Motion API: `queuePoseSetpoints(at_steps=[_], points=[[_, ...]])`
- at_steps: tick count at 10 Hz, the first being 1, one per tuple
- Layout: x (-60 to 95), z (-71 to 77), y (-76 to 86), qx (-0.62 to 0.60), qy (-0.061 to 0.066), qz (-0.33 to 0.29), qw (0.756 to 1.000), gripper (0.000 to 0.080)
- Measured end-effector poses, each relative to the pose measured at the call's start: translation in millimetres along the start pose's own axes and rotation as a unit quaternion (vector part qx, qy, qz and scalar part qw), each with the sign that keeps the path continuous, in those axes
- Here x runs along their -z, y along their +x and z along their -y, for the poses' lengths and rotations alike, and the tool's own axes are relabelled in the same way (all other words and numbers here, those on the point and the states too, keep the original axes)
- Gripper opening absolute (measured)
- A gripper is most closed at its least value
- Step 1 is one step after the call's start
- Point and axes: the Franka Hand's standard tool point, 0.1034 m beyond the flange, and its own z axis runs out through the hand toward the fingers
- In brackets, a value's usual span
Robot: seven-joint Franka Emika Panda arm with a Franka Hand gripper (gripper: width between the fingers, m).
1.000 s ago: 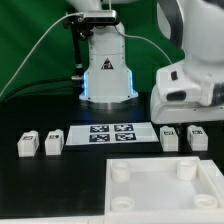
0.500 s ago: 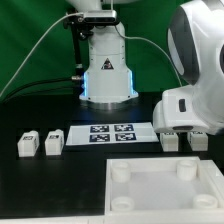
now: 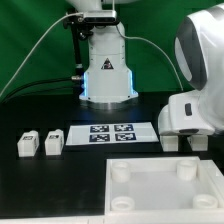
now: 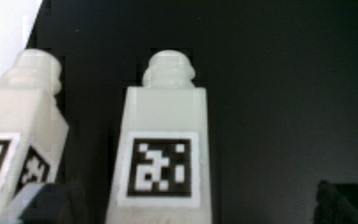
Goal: Assemble one leg
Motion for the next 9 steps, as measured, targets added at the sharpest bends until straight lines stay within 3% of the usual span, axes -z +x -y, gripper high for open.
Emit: queuePoseSetpoints(at_steps=[3,4,5,6,7,9], points=[[-8.5,-0.6,1.0,0.001,-0.001,-0.003,1.000,0.0649],[-8.7,-0.6,1.0,0.001,-0.001,-0.003,1.000,0.0562],[-8.8,-0.6,1.0,0.001,-0.001,-0.003,1.000,0.0426],[-8.8,-0.6,1.0,0.001,-0.001,-0.003,1.000,0.0426],[-8.8,-0.6,0.9,0.001,-0.001,-0.003,1.000,0.0288],[-8.8,-0.6,0.9,0.001,-0.001,-0.003,1.000,0.0289]])
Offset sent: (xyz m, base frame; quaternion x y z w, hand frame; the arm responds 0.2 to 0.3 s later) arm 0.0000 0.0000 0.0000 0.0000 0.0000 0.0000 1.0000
